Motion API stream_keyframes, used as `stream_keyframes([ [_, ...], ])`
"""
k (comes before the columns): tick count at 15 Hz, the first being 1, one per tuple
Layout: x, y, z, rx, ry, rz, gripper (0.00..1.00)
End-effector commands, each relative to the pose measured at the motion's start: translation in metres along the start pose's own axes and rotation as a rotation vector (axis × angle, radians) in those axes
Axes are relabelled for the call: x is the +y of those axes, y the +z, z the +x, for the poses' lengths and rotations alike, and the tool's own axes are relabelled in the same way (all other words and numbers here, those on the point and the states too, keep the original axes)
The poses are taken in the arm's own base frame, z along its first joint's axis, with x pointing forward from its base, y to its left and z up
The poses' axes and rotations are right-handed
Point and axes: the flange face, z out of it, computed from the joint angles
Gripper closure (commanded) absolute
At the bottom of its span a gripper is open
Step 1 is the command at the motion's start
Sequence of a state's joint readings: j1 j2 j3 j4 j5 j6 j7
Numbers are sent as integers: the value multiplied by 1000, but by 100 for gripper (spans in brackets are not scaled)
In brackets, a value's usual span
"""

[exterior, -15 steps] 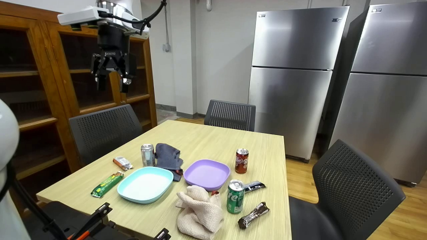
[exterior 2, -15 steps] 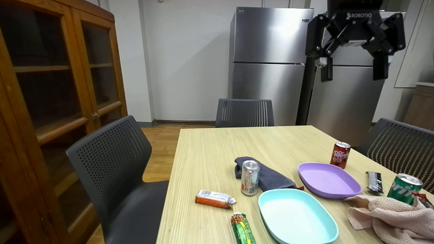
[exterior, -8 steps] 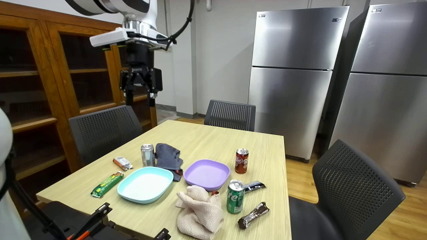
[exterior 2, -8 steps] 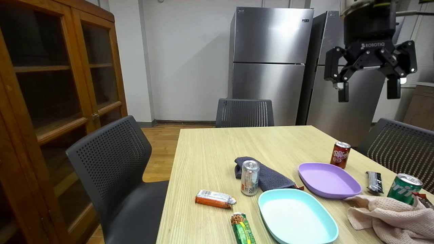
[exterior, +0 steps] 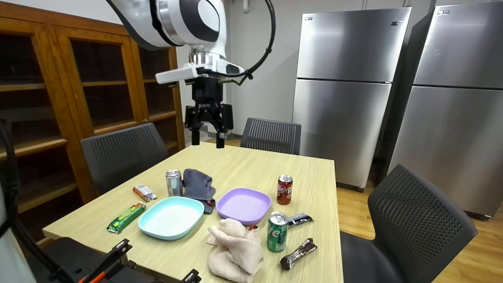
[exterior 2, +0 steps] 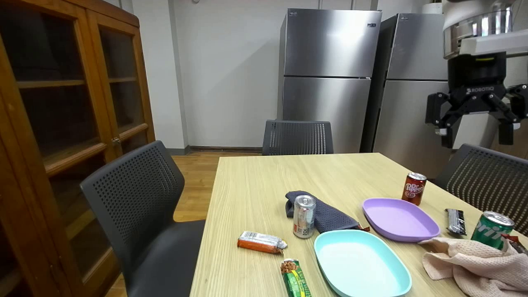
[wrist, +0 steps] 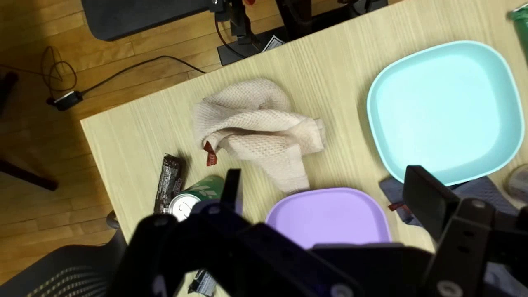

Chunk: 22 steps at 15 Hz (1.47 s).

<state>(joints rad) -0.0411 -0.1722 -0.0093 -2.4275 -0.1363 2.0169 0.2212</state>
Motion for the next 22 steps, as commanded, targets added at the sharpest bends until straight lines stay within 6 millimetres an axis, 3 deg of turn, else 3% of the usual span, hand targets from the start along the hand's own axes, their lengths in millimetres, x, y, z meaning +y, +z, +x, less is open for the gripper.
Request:
stream_keyframes([
  [1, 36, 16, 25, 13, -16, -18, 0],
  [8, 96, 55, 65, 25, -146, -86, 0],
  [13, 128, 79, 92, -2, -154, -70, 0],
  [14, 117, 75, 76, 12, -135, -69, 0],
  [22, 125, 84, 89, -4, -134, -74, 0],
])
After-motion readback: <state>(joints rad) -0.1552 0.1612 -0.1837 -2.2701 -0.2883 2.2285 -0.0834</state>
